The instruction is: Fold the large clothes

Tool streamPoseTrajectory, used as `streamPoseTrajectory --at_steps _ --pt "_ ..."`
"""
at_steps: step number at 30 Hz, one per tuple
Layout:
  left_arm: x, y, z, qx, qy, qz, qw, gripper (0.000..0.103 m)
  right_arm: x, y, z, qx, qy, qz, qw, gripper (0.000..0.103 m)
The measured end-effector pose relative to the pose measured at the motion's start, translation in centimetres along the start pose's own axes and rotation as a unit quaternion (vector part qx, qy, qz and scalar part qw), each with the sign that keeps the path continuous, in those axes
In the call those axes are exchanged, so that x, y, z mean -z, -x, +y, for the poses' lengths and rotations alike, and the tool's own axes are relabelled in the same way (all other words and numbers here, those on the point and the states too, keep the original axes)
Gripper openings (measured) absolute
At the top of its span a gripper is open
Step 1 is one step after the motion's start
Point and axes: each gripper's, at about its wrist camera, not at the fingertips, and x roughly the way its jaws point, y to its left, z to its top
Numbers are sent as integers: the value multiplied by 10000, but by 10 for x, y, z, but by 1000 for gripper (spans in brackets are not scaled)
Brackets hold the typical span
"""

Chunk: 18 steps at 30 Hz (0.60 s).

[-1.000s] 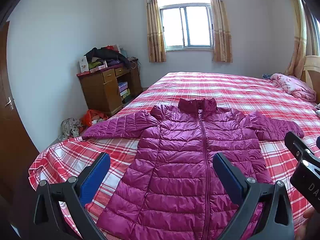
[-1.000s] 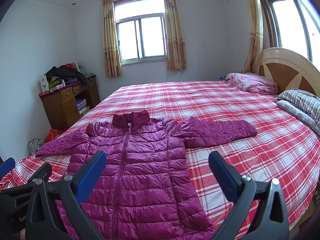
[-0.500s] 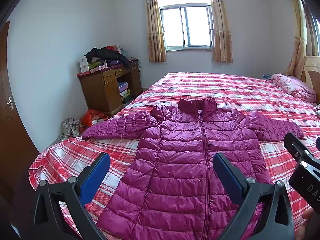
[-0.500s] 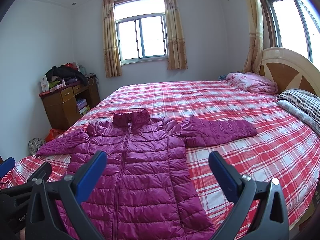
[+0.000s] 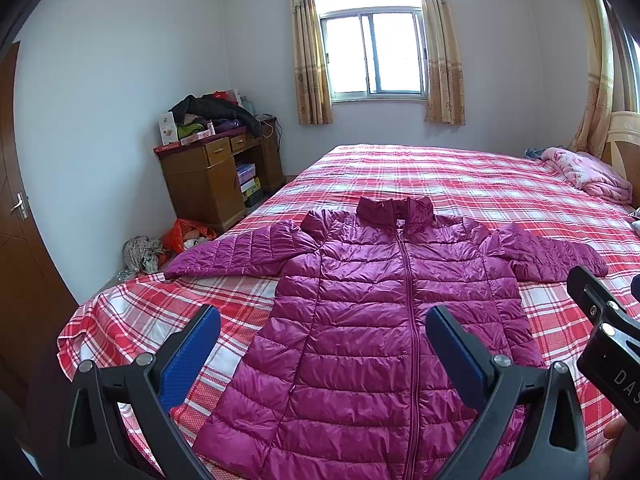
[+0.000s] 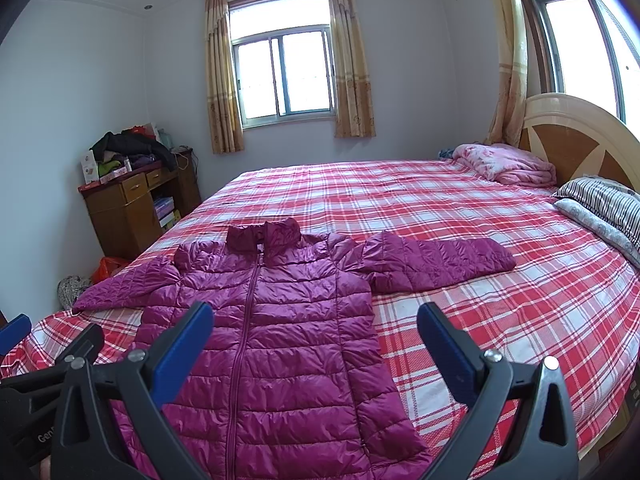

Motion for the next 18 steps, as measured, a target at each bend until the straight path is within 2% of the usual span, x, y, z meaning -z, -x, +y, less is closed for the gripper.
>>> streamPoseTrajectory --at_steps 18 --pt "0 0 0 7 5 18 10000 102 2 0 2 -7 2 23 10000 103"
